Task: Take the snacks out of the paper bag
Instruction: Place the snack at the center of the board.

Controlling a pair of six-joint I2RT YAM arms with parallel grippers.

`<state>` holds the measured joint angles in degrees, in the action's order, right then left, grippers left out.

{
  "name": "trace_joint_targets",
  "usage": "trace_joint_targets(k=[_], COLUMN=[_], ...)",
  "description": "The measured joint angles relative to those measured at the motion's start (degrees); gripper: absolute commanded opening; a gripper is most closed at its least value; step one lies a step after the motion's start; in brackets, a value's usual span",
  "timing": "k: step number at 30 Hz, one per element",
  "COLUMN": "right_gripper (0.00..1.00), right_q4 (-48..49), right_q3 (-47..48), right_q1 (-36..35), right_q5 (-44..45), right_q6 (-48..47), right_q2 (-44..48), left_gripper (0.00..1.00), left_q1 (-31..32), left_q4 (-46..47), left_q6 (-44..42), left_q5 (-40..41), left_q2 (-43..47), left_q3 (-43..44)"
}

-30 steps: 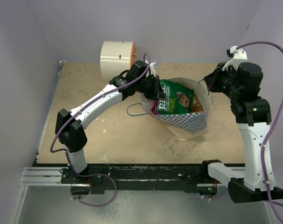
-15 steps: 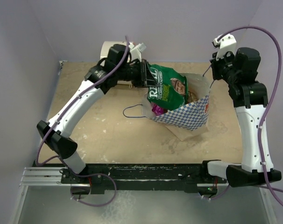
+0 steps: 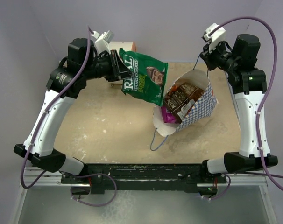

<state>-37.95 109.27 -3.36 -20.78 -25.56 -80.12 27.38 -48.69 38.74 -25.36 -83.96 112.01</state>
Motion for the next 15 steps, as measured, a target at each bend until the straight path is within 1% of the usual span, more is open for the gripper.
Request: trace_joint_targets(k=[4, 8, 11, 15], right_gripper=[0.0, 0.0, 0.0, 0.0], right_q4=[1.31, 5.66, 8.09, 8.81], right_q3=[-2.45, -12.02, -18.25, -21.14], right_q1=[0.07, 0.11, 0.15, 0.15], right_q5=[-7.5, -13.51, -16.33, -17.66], right_q6=[0.63, 5.05, 9.18, 13.75], right_q2=[1.36, 7.91, 13.73, 17.51], left_gripper=[0.0, 0.0, 0.0, 0.0], left_q1=[-0.09, -0.55, -0.85, -1.46], left_q4=[-2.93, -5.6, -6.32, -7.26], left_q6=[-1.09, -1.38, -1.14, 0.37], left_q5=[3.39, 7.82, 11.65, 16.33], left_q2=[1.92, 3.04, 4.5, 6.16], left_q3=[0.28, 0.13, -1.46, -3.93])
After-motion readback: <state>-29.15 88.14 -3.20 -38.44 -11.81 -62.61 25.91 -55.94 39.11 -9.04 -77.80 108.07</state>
